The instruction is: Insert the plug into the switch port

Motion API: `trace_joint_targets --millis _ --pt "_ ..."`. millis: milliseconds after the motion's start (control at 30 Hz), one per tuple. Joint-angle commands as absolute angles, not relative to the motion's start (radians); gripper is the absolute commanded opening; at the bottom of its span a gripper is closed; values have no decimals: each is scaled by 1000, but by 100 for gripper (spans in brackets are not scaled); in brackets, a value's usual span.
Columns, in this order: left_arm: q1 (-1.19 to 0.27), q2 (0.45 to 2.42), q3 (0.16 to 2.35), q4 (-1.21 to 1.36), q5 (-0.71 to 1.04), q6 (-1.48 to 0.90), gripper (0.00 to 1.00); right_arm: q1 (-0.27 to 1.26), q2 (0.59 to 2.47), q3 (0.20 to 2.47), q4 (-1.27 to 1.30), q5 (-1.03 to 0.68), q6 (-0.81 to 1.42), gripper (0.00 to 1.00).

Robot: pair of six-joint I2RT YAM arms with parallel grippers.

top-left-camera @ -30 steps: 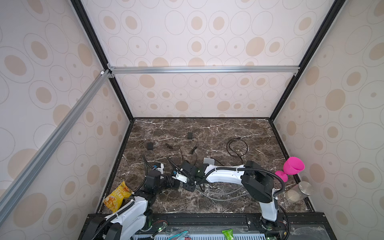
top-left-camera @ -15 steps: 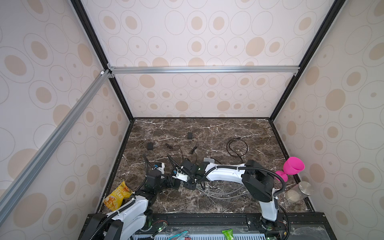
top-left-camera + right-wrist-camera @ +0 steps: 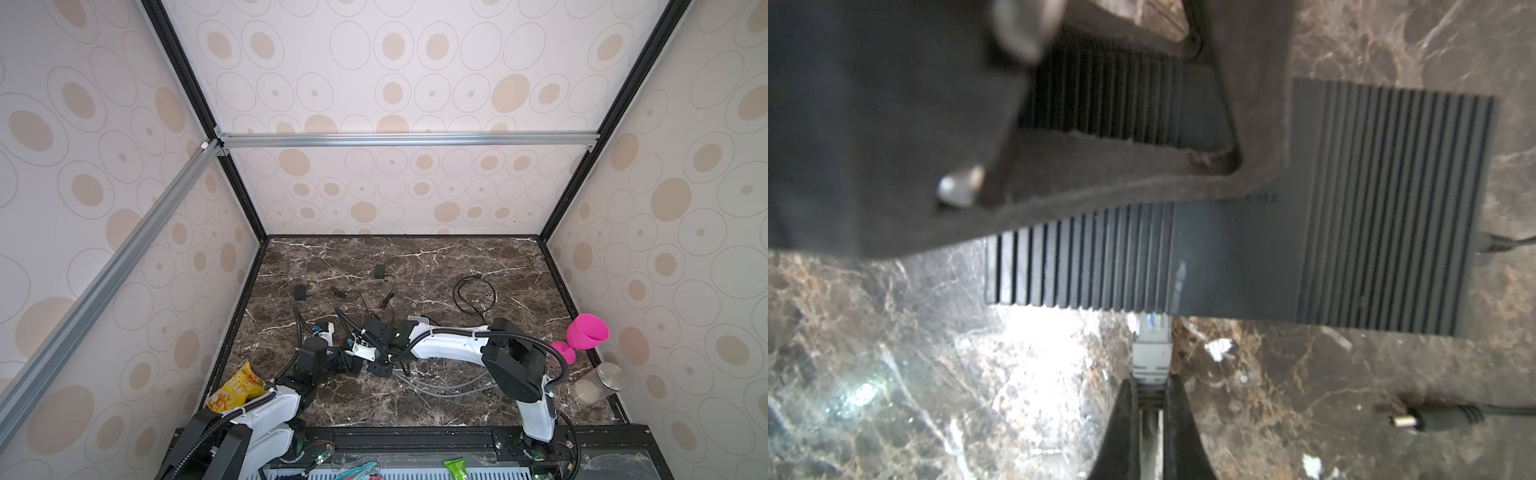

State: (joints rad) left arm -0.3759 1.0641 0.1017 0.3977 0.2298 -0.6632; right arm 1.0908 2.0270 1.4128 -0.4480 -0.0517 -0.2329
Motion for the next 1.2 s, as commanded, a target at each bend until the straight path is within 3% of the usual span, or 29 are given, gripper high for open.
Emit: trace_joint_targets --millis 0,733,1167 --pt "-463 1093 94 329 456 -659 37 1101 2040 1514 -92 -73 -244 0" --pt "-618 1231 48 561 619 -710 33 1098 2036 1436 202 -192 -273 0" --pt "-672 1237 52 553 633 -712 31 1073 2058 1501 173 -250 -512 0"
